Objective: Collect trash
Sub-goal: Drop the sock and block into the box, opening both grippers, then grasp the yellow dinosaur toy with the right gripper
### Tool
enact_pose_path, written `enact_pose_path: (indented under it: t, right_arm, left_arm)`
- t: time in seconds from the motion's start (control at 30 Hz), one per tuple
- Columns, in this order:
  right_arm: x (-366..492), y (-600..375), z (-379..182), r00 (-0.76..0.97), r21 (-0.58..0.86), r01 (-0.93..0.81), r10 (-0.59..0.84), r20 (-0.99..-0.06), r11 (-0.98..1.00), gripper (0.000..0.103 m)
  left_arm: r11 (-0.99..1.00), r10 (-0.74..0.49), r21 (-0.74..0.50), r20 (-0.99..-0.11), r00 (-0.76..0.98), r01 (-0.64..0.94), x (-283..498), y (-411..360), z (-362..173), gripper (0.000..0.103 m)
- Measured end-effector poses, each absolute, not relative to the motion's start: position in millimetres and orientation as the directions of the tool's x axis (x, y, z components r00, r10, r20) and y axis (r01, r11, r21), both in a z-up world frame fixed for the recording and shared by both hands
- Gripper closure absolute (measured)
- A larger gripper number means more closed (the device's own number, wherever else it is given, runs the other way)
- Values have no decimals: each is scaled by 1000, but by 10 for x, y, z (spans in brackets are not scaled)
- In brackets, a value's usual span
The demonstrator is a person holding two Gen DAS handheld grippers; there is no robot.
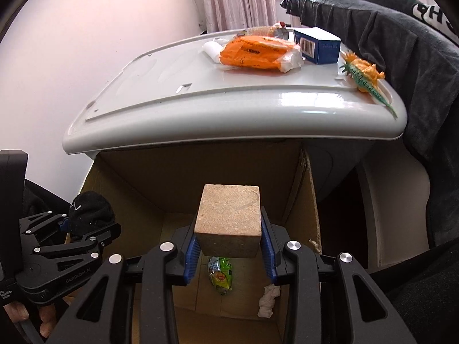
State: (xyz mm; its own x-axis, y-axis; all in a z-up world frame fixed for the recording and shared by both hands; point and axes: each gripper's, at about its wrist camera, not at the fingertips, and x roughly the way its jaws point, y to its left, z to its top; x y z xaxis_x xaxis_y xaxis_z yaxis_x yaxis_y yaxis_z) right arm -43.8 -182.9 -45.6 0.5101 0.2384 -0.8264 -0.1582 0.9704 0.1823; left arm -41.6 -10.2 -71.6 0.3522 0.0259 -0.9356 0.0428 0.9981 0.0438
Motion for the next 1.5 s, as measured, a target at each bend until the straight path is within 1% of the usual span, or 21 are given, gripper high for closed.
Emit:
enact_pose_path:
  t: [0.03, 0.07, 0.1, 0.3, 0.57, 0.83, 0.93, 1.03, 1.1, 1.27, 1.4, 1.5]
  right_arm:
    - [-419, -1832, -457, 513, 175, -149, 227, -828, 973, 33]
    - [-429, -1839, -441, 527, 165, -142, 216, -822, 976, 27]
    - [-442, -1847, -422, 537, 166, -139, 215, -816, 976, 27]
    - [-428, -1979, -399, 555, 210, -94, 226, -800, 973, 27]
    - [-426, -1988, -373, 564, 214, -84, 224, -795, 973, 27]
    - [-269, -2085, -164, 594, 234, -85, 238, -768, 968, 27]
    - [-92, -2215, 1, 629, 201, -81, 207, -749, 976, 27]
    - [197, -2487, 215, 691, 132, -42, 124, -712, 990, 27]
    - [404, -2672, 283, 703, 115, -12, 91, -705, 993, 27]
    - [1037, -3073, 196, 659, 107, 67, 36, -751, 992, 27]
    - [1382, -3164, -69, 596, 131, 100, 46, -801, 986, 27]
    - [1539, -3168, -240, 574, 130, 105, 47, -818, 986, 28]
  left_arm:
    - [996, 65, 80, -937, 343, 31, -412, -115, -736, 14]
    - [994, 94, 107, -936, 338, 21, -400, -114, -749, 11]
    - [992, 114, 126, -935, 335, 14, -389, -104, -764, 11]
    - [993, 107, 116, -937, 333, 7, -364, -77, -765, 11]
    - [994, 95, 105, -937, 337, 12, -371, -59, -764, 11]
    - [999, 36, 39, -942, 333, 2, -354, -30, -747, 11]
    - [999, 31, 37, -938, 344, 12, -354, -52, -725, 11]
    - [999, 25, 34, -937, 349, 19, -345, -59, -720, 11]
    - [1000, 15, 23, -937, 349, 21, -342, -63, -716, 11]
    - [1000, -9, -1, -936, 351, 25, -323, -74, -712, 11]
    - [999, -22, -8, -934, 356, 41, -320, -101, -699, 11]
    - [998, -31, -12, -932, 361, 55, -330, -122, -693, 11]
